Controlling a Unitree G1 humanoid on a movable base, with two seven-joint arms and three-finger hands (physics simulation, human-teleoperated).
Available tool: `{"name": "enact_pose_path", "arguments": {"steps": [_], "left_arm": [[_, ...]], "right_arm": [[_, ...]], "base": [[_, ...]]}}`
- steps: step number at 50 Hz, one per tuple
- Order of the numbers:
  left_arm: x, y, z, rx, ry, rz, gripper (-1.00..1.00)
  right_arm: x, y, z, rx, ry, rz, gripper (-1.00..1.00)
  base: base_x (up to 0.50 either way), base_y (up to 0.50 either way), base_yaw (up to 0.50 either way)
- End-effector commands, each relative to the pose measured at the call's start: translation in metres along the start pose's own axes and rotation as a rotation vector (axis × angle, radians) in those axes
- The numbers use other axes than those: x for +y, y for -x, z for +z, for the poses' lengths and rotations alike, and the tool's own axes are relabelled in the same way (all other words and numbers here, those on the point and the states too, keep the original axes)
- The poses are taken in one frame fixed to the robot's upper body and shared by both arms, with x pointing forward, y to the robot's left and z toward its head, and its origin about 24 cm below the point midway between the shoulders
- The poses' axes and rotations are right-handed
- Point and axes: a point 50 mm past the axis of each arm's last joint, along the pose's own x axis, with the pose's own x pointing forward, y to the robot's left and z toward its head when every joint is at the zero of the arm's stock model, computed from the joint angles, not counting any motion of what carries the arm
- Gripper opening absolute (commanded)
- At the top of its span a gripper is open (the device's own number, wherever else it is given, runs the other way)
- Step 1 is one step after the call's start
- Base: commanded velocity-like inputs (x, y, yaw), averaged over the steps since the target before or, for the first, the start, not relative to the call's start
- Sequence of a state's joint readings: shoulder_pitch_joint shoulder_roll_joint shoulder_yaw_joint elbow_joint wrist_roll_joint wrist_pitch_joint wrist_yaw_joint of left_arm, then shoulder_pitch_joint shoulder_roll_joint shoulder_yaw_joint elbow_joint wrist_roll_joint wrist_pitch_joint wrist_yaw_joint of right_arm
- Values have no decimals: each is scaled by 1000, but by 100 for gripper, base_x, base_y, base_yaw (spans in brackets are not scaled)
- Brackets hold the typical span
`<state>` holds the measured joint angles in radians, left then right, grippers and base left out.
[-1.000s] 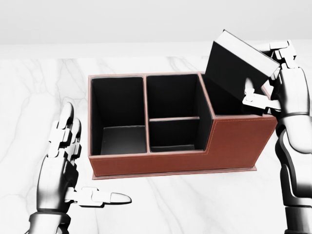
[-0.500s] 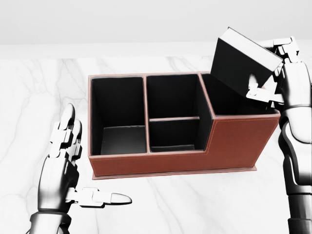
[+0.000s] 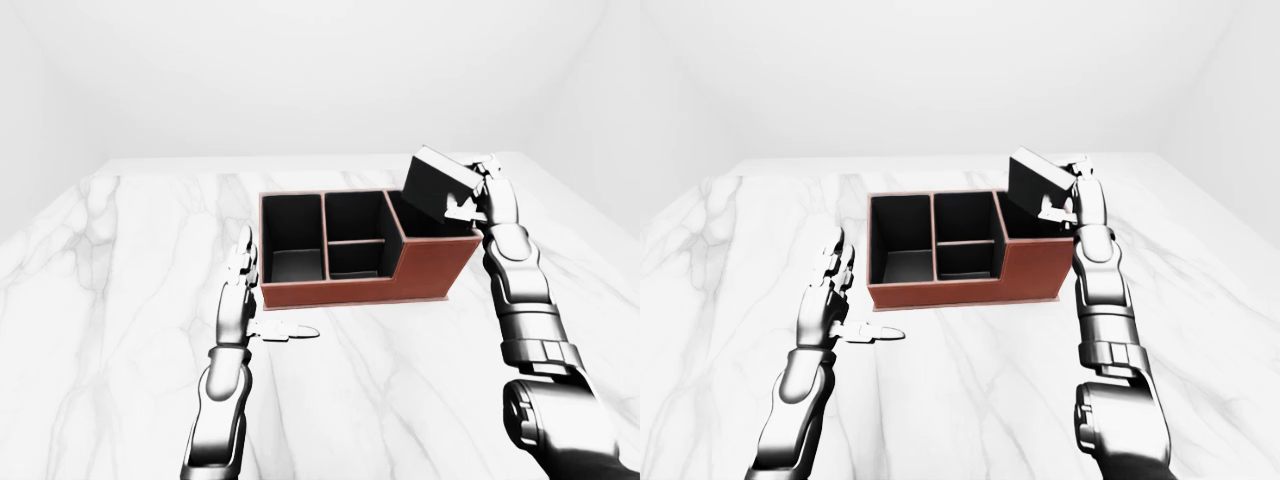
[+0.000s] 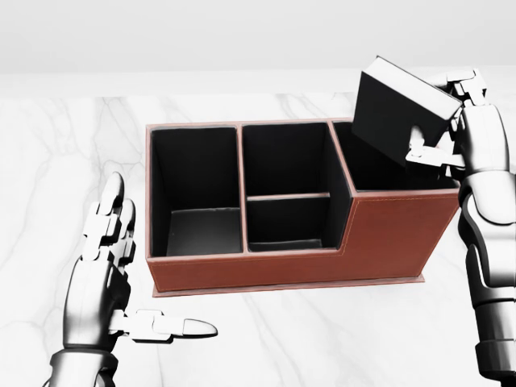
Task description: Pick up the book and place it in the right compartment of the caddy.
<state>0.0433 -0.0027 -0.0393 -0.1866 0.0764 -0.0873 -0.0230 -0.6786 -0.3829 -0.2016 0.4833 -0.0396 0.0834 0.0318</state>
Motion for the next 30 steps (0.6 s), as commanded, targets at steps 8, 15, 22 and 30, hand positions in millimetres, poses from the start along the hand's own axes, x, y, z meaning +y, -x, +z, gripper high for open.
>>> {"name": "enact_pose_path", "arguments": {"steps": [8,15,22,30], "left_arm": [[-1,1,1,-5,11,-5,100],[0,2,0,0,12,-5,100],[-1,2,2,-5,10,-6,100],[0,2,1,-5,12,-5,100]], "right_arm": [[-9,-12,-7,17,-72,-44,-100],[-7,-16,-14,33,-59,-45,-100],[-1,-20,-15,54,-55,-39,-100],[7,-24,-15,77,-48,-28,-100]], "base": [[0,0,0],[0,0,0],[0,0,0],[0,0,0]]}}
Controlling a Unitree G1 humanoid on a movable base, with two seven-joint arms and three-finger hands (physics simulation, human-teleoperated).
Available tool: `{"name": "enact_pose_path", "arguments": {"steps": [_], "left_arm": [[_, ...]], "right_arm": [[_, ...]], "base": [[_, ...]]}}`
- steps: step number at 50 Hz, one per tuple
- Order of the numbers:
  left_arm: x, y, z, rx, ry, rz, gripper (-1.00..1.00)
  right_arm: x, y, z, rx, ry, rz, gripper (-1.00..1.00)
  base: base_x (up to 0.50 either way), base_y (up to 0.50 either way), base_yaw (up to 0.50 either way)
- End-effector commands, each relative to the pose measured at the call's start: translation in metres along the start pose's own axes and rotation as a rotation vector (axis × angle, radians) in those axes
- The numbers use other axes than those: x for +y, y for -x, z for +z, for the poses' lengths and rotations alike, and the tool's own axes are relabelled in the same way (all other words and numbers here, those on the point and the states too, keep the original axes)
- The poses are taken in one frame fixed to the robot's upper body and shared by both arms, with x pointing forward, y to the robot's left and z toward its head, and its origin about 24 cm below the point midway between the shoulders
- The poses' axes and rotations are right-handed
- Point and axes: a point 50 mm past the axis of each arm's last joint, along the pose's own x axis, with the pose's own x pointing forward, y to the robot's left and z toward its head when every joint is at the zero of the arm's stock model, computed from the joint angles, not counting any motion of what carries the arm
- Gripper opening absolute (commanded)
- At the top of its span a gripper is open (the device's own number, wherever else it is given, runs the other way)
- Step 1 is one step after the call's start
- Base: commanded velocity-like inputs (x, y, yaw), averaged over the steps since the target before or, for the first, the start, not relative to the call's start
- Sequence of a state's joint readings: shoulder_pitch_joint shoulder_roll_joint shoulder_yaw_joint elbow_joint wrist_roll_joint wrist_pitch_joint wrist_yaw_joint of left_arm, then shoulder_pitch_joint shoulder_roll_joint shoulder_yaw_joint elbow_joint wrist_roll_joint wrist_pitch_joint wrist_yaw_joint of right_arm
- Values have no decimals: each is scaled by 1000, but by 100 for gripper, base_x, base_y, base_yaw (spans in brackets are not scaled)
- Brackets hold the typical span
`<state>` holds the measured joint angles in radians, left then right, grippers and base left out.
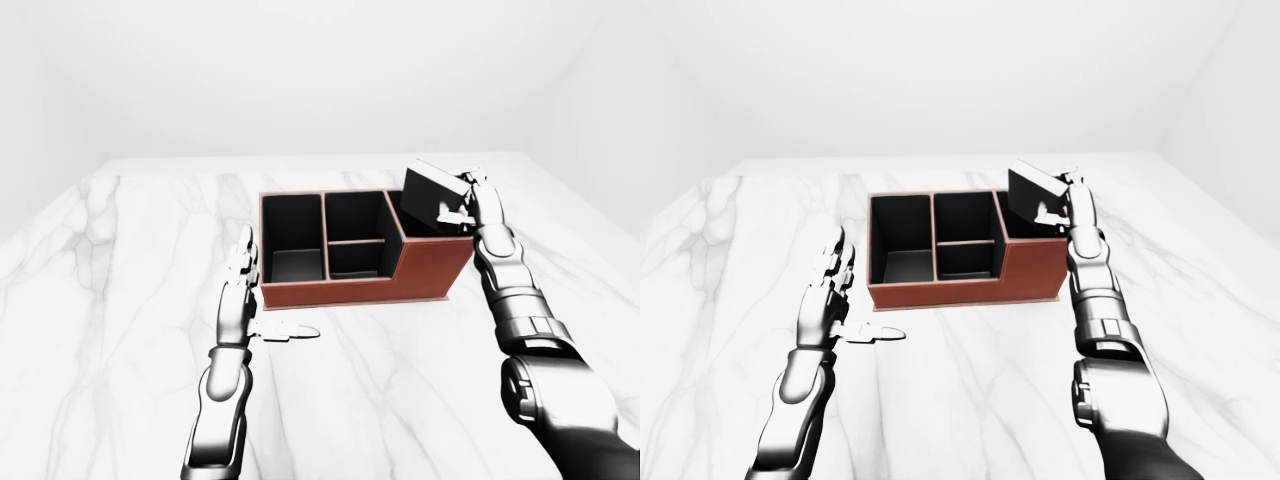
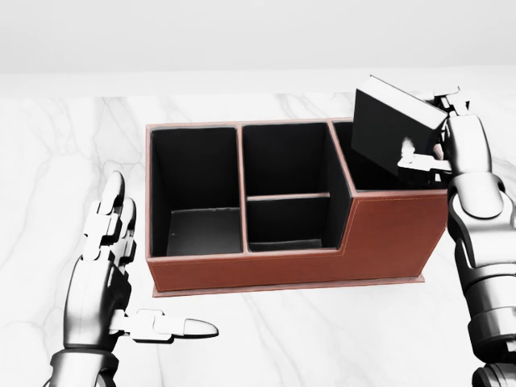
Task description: Pick up the book and place it in the right compartment of the caddy.
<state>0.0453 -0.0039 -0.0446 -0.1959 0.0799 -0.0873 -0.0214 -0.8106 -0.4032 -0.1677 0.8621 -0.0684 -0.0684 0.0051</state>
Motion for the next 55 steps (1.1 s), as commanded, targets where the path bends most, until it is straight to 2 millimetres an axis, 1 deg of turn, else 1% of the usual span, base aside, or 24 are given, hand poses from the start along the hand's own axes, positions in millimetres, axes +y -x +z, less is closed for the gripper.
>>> {"name": "enact_pose_path", "arguments": {"steps": [1,3,10,17,28,32,41,46,55], "left_arm": [[1,2,0,2,14,-3,100],[1,2,-1,7,14,-3,100],[1,2,0,1,13,-4,100],[1,1,0,2,13,-3,100],[1,1,-4,17,13,-4,100],[1,1,-3,12,13,-4,100],[1,1,-7,28,15,-5,100],[0,1,-2,10,13,-6,100],[0,1,-2,11,13,-7,100]], "right_arm": [[1,-8,11,-14,-84,-27,-100],[1,-8,12,-15,-82,-27,-100],[2,-9,6,22,-76,-28,-100],[-1,-11,1,62,-74,-40,-100],[-7,-13,5,54,-66,-55,-100],[-8,-13,3,66,-63,-60,-100],[-8,-11,-6,108,-58,-66,-100],[-9,-9,-15,148,-56,-75,-100],[-8,-8,-20,169,-56,-76,-100]], "base": [[0,0,0],[0,0,0],[0,0,0],[0,0,0],[0,0,0],[0,0,0],[0,0,0],[0,0,0],[0,0,0]]}}
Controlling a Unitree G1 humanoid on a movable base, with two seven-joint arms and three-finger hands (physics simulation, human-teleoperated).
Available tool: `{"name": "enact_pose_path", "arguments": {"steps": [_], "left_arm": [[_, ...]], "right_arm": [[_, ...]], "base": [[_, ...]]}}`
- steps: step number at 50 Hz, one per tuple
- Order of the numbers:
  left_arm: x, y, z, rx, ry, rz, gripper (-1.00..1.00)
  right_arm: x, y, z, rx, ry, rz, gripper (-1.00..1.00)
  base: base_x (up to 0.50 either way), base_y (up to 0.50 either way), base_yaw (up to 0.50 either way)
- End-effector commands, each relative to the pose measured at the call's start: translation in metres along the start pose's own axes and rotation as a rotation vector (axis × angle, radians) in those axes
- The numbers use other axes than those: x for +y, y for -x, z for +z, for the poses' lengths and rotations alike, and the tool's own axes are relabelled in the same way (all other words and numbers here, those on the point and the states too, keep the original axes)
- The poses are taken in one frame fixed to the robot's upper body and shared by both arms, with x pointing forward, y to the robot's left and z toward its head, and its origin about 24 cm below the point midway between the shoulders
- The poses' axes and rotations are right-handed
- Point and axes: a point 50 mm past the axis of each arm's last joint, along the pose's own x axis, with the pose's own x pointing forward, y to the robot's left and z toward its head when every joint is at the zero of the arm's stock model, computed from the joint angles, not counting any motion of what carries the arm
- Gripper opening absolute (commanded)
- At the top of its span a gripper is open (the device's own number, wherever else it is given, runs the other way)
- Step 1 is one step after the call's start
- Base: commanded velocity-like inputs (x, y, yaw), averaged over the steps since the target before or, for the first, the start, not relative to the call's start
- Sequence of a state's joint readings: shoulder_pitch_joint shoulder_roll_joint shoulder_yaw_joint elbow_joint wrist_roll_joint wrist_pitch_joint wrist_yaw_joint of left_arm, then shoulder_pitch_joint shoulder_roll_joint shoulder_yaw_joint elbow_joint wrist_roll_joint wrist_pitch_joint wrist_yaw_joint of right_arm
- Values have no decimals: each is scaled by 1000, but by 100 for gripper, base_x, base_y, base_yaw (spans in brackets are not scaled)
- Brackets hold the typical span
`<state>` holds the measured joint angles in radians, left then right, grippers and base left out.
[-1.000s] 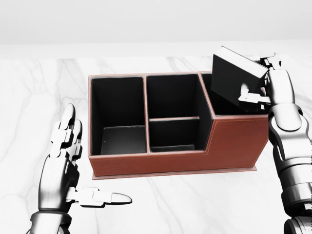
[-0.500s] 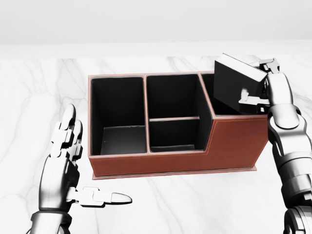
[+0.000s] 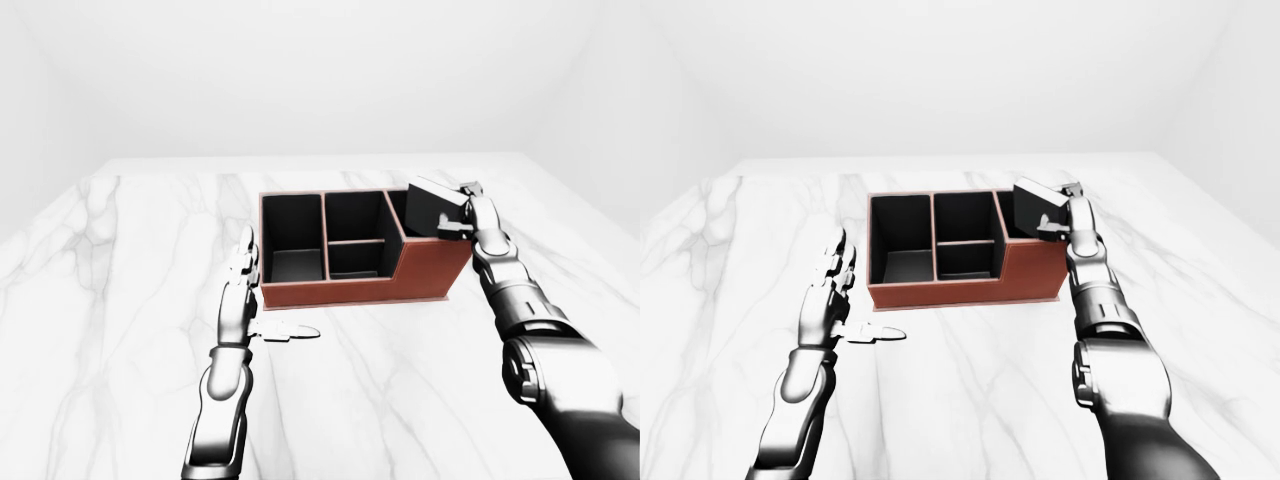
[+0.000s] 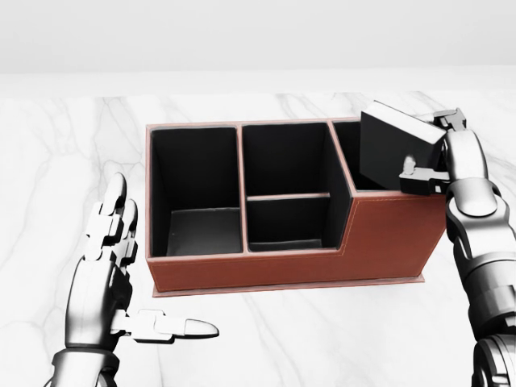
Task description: Pick up the book and place it in the right compartment of the caddy.
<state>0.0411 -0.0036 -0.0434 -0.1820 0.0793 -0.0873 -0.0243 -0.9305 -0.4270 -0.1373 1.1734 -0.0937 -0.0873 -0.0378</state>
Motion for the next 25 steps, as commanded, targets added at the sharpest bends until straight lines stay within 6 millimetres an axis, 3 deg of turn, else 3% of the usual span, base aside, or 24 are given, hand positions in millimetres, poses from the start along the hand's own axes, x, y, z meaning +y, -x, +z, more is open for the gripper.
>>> {"name": "enact_pose_path", "arguments": {"steps": [1,16,17,25], "left_arm": [[0,2,1,-1,12,-4,100],[0,1,1,-3,12,-4,100],[0,1,0,1,12,-5,100],[0,2,1,-3,11,-4,100]], "right_arm": [[-7,-1,2,3,-100,-45,-100],[-9,-1,-1,13,-102,-50,-100],[-10,-1,0,15,-100,-53,100],[-10,-1,1,7,-103,-48,100]], "base": [[0,0,0],[0,0,0],[0,0,0],[0,0,0]]}}
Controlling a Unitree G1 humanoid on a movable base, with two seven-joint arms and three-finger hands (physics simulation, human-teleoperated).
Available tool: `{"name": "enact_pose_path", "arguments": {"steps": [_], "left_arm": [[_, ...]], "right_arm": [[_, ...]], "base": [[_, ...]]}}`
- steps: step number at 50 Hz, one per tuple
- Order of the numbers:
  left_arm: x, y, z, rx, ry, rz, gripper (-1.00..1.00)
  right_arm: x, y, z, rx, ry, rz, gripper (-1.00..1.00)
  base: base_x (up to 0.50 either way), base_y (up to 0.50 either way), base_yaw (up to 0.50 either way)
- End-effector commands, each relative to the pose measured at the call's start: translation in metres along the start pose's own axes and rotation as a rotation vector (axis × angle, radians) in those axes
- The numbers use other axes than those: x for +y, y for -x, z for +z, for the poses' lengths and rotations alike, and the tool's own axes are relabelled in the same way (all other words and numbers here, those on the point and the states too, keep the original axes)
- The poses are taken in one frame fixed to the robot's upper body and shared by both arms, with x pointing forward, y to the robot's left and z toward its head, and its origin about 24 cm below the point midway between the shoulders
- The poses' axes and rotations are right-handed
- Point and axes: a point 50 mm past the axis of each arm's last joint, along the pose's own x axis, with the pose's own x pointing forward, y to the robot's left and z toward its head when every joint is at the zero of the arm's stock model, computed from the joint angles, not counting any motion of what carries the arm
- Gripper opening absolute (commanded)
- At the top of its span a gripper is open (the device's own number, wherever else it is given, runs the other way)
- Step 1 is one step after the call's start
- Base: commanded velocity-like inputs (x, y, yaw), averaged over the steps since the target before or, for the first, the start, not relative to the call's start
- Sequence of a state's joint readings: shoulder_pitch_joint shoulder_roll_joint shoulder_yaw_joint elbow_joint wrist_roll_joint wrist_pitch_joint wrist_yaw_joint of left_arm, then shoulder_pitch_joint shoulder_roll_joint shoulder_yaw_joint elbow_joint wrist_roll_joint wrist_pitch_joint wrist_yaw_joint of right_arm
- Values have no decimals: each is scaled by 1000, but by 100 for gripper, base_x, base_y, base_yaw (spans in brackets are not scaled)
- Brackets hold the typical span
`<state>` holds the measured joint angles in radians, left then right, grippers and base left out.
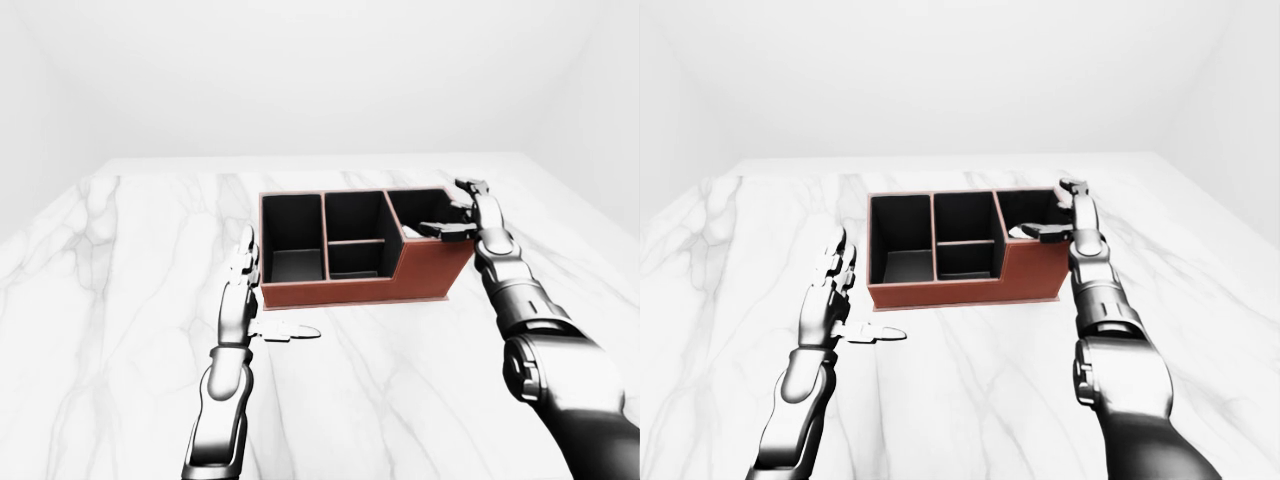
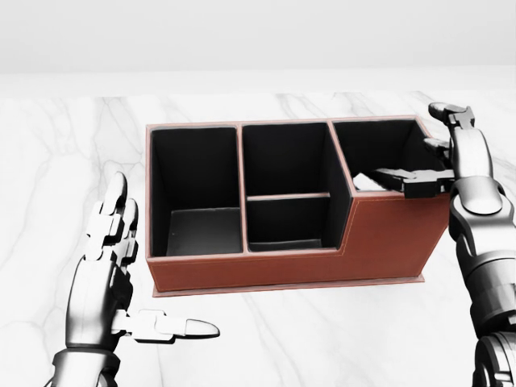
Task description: Pick up the book and place it in the right compartment of the caddy.
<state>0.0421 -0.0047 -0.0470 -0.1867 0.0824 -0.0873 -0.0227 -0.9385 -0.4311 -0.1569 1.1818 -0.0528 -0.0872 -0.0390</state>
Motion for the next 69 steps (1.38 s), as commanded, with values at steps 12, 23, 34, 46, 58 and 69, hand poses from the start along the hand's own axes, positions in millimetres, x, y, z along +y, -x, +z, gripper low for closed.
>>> {"name": "enact_pose_path", "arguments": {"steps": [12,23,34,46,58,69], "left_arm": [[1,2,0,2,13,-3,100],[1,2,-3,14,14,-2,100],[1,2,-3,15,14,-3,100],[2,2,-1,7,10,-1,100],[2,2,0,1,10,2,100],[1,3,2,-8,10,1,100]], "right_arm": [[-7,0,0,3,-42,-30,100],[-23,3,59,-245,-114,-39,100],[-46,46,120,-546,-202,-66,100],[-58,141,175,-1025,-318,-44,100],[-56,228,181,-1338,-344,1,100],[-73,290,175,-1311,-574,158,100]], "base": [[0,0,0],[0,0,0],[0,0,0],[0,0,0],[0,0,0],[0,0,0]]}}
